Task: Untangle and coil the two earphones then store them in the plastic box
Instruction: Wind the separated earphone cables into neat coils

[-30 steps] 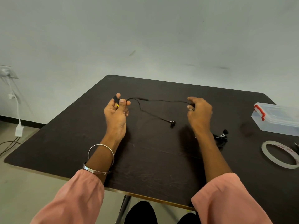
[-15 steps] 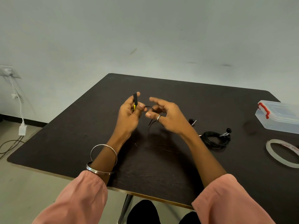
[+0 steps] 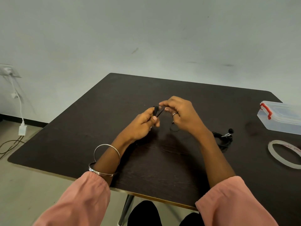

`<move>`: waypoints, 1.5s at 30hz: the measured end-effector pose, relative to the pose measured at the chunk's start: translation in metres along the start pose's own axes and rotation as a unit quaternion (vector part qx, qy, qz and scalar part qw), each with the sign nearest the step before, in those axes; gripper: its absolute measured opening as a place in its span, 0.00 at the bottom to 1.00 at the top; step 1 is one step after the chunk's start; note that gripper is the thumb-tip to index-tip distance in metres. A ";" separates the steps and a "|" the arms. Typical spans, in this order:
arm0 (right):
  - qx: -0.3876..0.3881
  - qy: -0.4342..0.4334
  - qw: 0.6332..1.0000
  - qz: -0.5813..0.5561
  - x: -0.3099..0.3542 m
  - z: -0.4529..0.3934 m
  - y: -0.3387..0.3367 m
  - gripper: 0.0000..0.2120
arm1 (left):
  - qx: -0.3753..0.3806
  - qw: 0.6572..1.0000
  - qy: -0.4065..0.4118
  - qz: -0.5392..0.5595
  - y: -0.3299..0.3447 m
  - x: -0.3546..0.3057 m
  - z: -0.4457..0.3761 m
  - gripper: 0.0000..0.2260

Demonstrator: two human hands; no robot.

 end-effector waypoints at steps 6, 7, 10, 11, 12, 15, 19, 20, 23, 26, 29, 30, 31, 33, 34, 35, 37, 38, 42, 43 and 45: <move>-0.030 -0.057 0.989 0.135 -0.002 -0.002 0.003 0.10 | 0.035 0.999 -0.017 0.027 0.002 -0.002 0.001 0.12; -0.046 -0.047 0.991 0.119 -0.004 -0.001 0.001 0.09 | 0.039 0.998 -0.019 0.033 0.003 -0.004 0.001 0.12; -0.089 -0.011 0.993 0.073 -0.011 0.001 -0.008 0.09 | 0.046 0.996 -0.027 0.067 0.003 -0.007 0.003 0.12; -0.094 -0.003 0.994 0.064 -0.013 0.001 -0.009 0.09 | 0.048 0.995 -0.027 0.084 0.003 -0.007 0.003 0.13; -0.098 0.003 0.994 0.056 -0.013 0.001 -0.008 0.08 | 0.053 0.992 -0.023 0.108 0.003 -0.007 0.004 0.13; -0.114 0.017 0.993 0.032 -0.016 0.001 -0.005 0.08 | 0.067 0.974 -0.005 0.216 0.003 -0.011 0.005 0.14; -0.077 0.051 0.995 0.037 -0.019 0.002 0.001 0.10 | 0.031 0.914 0.025 0.404 -0.009 -0.017 0.003 0.15; -0.051 0.062 0.996 0.046 -0.019 0.002 0.007 0.11 | 0.016 0.898 0.035 0.439 -0.013 -0.018 0.003 0.16; 0.060 0.062 0.990 0.112 -0.010 0.003 0.027 0.13 | -0.040 0.867 0.043 0.494 -0.024 -0.017 0.000 0.17; 0.172 0.029 0.966 0.193 0.007 0.002 0.043 0.16 | -0.102 0.847 0.043 0.519 -0.035 -0.013 0.000 0.17; 0.208 -0.019 0.944 0.255 0.023 0.003 0.050 0.15 | -0.151 0.840 0.030 0.520 -0.041 -0.009 0.001 0.14; 0.216 -0.033 0.938 0.267 0.027 0.003 0.052 0.16 | -0.165 0.839 0.021 0.518 -0.042 -0.008 0.001 0.14; 0.226 -0.042 0.934 0.273 0.031 0.004 0.053 0.17 | -0.178 0.837 0.012 0.517 -0.043 -0.006 0.001 0.13; 0.250 -0.054 0.927 0.274 0.038 0.006 0.055 0.18 | -0.205 0.835 -0.004 0.511 -0.044 -0.003 0.001 0.12; 0.259 -0.060 0.925 0.271 0.042 0.007 0.055 0.18 | -0.219 0.836 -0.014 0.503 -0.044 -0.001 0.001 0.11; 0.262 -0.061 0.927 0.260 0.043 0.008 0.055 0.18 | -0.234 0.839 -0.025 0.491 -0.045 0.001 0.001 0.10; 0.262 -0.049 0.941 0.208 0.044 0.008 0.054 0.14 | -0.258 0.856 -0.048 0.445 -0.044 0.003 0.001 0.10; 0.260 -0.043 0.948 0.180 0.044 0.008 0.053 0.11 | -0.266 0.868 -0.058 0.414 -0.042 0.004 0.001 0.10; 0.246 -0.024 0.965 0.089 0.041 0.006 0.046 0.06 | -0.259 0.918 -0.063 0.292 -0.029 0.001 -0.001 0.11; 0.233 -0.020 0.970 0.069 0.040 0.005 0.044 0.06 | -0.247 0.930 -0.058 0.265 -0.026 0.000 -0.002 0.12; 0.188 -0.010 0.982 0.031 0.037 0.003 0.038 0.07 | -0.219 0.953 -0.052 0.204 -0.021 0.001 -0.003 0.10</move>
Point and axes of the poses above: each hand's wrist, its own z-axis away from the middle knuckle, its own y-axis out of the palm, x = y × z, the point moved 3 cm from there along -z, towards the middle knuckle, and after that the axes turned 7 degrees about -z, right-handed, at the moved point
